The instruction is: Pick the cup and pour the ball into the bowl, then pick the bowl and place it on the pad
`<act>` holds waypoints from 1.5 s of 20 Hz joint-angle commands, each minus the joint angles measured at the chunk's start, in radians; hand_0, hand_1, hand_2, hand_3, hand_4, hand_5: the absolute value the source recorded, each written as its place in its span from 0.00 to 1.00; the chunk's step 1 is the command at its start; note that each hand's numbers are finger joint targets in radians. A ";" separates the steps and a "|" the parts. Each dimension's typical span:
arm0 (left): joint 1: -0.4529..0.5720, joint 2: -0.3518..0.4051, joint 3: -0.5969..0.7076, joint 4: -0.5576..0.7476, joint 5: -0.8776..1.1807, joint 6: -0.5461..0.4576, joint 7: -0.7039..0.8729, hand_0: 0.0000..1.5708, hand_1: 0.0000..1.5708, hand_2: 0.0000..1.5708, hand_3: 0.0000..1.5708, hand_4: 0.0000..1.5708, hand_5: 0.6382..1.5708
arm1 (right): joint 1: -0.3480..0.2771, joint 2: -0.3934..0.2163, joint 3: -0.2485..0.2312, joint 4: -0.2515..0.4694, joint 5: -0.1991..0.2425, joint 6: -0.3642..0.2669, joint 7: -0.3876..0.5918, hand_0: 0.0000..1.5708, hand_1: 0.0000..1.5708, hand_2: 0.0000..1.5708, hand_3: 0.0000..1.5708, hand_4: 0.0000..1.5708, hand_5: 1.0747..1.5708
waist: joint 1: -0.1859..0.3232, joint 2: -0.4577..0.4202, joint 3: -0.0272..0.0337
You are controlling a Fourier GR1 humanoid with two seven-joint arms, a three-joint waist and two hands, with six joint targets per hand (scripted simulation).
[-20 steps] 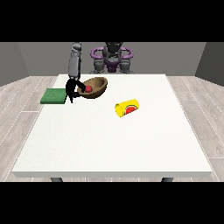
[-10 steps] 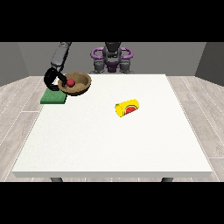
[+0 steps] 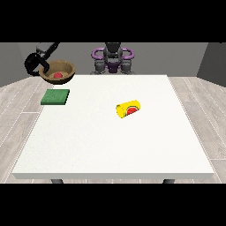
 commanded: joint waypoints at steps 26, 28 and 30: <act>0.011 0.057 -0.018 0.005 0.044 -0.002 -0.098 0.00 0.00 0.00 0.00 0.76 0.99 | -0.056 -0.037 -0.154 0.201 -0.066 -0.049 -0.123 1.00 1.00 1.00 0.69 0.00 0.96 | 0.033 0.115 0.0016; -0.003 0.098 0.014 0.050 0.071 -0.040 -0.123 0.00 0.00 0.00 0.00 0.76 0.99 | -0.071 -0.070 -0.180 0.209 -0.083 -0.039 -0.136 0.99 0.99 0.96 0.59 0.00 0.97 | 0.031 0.167 0.0015; 0.046 0.057 -0.023 -0.009 0.039 -0.023 -0.142 0.00 0.00 0.00 0.00 0.76 0.99 | -0.069 -0.078 -0.192 0.233 -0.095 -0.031 -0.133 0.96 0.96 0.90 0.52 0.00 0.96 | 0.050 0.131 0.0016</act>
